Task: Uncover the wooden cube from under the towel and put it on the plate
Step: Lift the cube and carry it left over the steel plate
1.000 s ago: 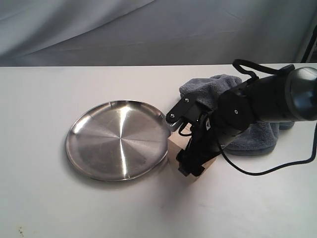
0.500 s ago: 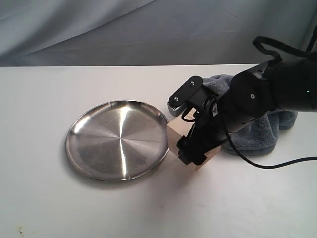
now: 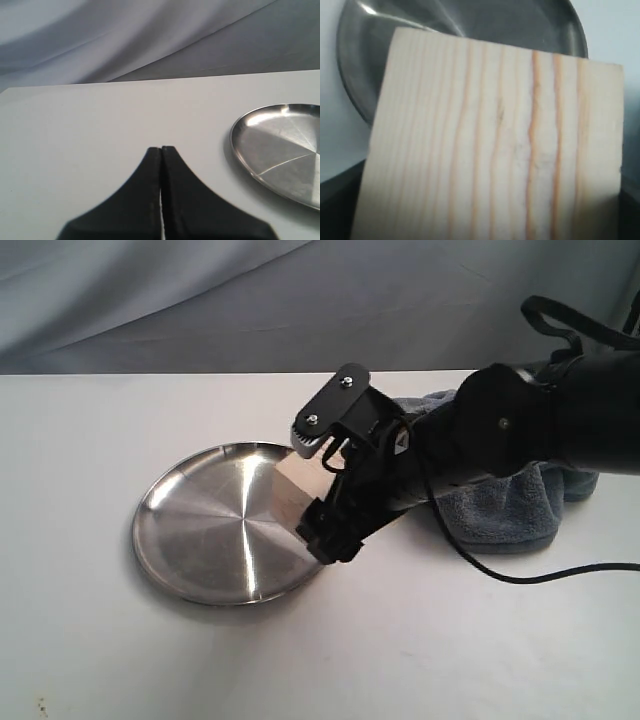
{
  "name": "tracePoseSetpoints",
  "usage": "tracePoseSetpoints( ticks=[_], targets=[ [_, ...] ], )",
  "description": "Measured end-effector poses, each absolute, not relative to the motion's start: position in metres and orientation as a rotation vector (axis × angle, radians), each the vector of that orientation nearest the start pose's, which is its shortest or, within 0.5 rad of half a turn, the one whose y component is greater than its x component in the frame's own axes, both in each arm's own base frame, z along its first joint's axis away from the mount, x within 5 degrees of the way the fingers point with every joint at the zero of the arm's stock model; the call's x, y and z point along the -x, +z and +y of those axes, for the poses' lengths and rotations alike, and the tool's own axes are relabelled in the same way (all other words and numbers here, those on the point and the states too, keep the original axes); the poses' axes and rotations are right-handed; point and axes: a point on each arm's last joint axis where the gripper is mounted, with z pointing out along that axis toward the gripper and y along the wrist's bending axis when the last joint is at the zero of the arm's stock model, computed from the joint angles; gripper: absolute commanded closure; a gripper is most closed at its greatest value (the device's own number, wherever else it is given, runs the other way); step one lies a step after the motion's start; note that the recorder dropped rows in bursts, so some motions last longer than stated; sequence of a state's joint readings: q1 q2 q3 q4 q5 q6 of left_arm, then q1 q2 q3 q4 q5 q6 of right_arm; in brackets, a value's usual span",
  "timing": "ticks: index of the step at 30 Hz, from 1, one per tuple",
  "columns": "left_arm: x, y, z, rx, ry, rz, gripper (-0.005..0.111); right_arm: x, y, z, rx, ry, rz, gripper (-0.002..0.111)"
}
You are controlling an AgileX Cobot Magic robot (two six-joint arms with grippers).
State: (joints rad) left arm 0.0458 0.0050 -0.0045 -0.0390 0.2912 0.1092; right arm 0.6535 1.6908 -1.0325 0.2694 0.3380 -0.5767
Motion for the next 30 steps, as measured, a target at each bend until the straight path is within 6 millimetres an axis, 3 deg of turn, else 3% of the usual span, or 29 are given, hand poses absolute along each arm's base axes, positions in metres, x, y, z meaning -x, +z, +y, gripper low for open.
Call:
tracePoseSetpoints(
  ticks=[6, 20, 30],
  targets=[
    [-0.055, 0.188, 0.001, -0.031, 0.075, 1.775, 0.107, -0.271, 0.215, 0.244, 1.162, 0.275, 2.035, 0.108],
    [-0.055, 0.188, 0.001, -0.031, 0.075, 1.775, 0.107, -0.326, 0.187, 0.298, 1.174, 0.339, 2.107, 0.108],
    [-0.055, 0.188, 0.001, -0.031, 0.075, 1.775, 0.107, -0.351, 0.174, 0.322, 1.164, 0.377, 2.139, 0.108]
  ],
)
